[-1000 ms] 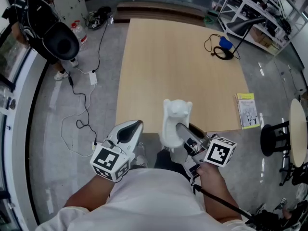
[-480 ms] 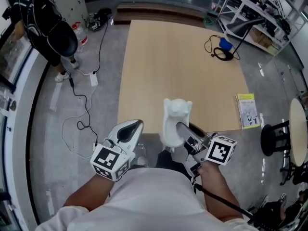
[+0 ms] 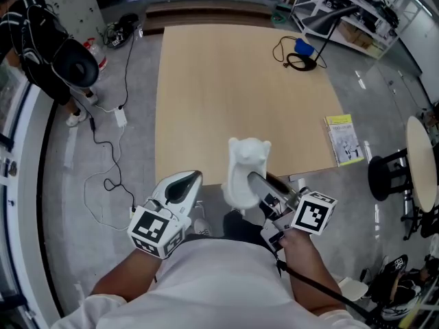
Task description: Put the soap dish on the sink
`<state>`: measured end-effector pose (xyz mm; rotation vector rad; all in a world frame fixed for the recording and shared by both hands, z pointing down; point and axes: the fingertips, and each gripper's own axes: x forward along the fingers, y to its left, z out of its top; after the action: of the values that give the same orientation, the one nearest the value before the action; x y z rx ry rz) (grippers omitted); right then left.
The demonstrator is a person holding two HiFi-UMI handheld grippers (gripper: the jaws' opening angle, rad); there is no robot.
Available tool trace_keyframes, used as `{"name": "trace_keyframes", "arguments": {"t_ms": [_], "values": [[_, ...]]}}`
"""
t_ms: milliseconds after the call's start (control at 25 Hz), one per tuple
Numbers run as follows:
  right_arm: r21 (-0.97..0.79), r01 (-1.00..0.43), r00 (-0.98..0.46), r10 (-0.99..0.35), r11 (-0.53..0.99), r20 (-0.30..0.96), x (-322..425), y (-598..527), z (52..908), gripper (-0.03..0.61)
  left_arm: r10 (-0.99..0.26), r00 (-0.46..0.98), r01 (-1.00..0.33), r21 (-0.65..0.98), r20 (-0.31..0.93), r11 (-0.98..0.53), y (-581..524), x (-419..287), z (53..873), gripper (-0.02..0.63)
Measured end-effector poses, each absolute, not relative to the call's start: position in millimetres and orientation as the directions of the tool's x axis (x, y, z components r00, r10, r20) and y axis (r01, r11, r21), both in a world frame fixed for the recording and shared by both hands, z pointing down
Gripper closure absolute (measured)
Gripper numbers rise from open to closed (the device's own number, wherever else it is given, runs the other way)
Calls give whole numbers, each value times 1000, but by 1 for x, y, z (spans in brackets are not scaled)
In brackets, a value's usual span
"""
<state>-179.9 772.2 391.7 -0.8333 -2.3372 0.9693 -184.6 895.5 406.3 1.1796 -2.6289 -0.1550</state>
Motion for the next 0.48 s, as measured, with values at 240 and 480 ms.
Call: {"name": "trace_keyframes", "arguments": {"t_ms": [240, 480], "values": [[-749, 276, -772, 603, 602, 200, -160, 730, 397, 431, -817, -548, -795, 193, 179, 575, 850, -182, 402, 606], [-748, 212, -854, 491, 629, 171, -140, 672, 387, 431, -876, -452, -862, 171, 167, 477, 791, -182, 394, 606]]}}
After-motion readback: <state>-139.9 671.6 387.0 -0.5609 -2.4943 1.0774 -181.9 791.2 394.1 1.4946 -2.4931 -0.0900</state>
